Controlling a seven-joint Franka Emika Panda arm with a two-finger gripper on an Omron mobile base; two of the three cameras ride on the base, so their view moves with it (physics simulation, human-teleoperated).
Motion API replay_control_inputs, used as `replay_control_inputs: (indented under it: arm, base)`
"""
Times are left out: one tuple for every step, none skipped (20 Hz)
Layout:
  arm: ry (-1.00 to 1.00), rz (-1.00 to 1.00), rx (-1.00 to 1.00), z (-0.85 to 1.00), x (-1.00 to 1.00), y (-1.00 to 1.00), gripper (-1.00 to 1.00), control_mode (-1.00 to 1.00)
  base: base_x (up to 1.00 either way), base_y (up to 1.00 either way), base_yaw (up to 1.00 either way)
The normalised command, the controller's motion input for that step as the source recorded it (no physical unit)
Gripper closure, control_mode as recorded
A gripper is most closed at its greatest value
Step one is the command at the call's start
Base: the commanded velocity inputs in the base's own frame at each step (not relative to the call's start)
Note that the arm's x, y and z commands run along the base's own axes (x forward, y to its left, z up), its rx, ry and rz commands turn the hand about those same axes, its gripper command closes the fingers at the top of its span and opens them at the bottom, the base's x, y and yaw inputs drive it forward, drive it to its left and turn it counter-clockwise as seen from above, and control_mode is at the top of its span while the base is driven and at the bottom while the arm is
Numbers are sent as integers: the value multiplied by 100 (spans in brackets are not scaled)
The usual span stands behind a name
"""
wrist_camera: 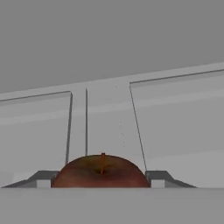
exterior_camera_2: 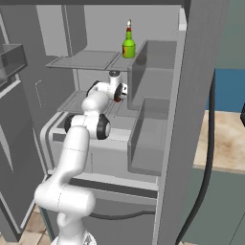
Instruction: Pick the two apples from the fridge and place them on the plate next to the blender to make a fruit smoothie.
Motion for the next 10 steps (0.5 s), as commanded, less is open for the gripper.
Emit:
replay_control_inputs:
  arm:
    - [-25,0,4,-93,-39,-29,100,-100]
    - [-25,0,4,-96,-40,-31,100,-100]
    - [-25,-1,5,-95,-40,-31,100,-100]
    - [-27,-1,4,-96,-43,-30,100,-100]
    - [-27,0,5,-87,-49,-31,100,-100]
    - [-26,-1,11,-61,-58,-33,100,-100]
    - [-20,-4,13,-26,-75,-21,100,-100]
    - [-17,-7,15,0,-100,-27,100,-100]
    - [-12,-1,11,4,-100,-33,100,-100]
    - [-3,0,4,29,-100,-24,100,-100]
  base:
    - [0,0,0]
    - [0,0,0]
    - [0,0,0]
    - [0,0,0]
    - [0,0,0]
    - [0,0,0]
    - [0,0,0]
    - [0,0,0]
    - [0,0,0]
    - [0,0,0]
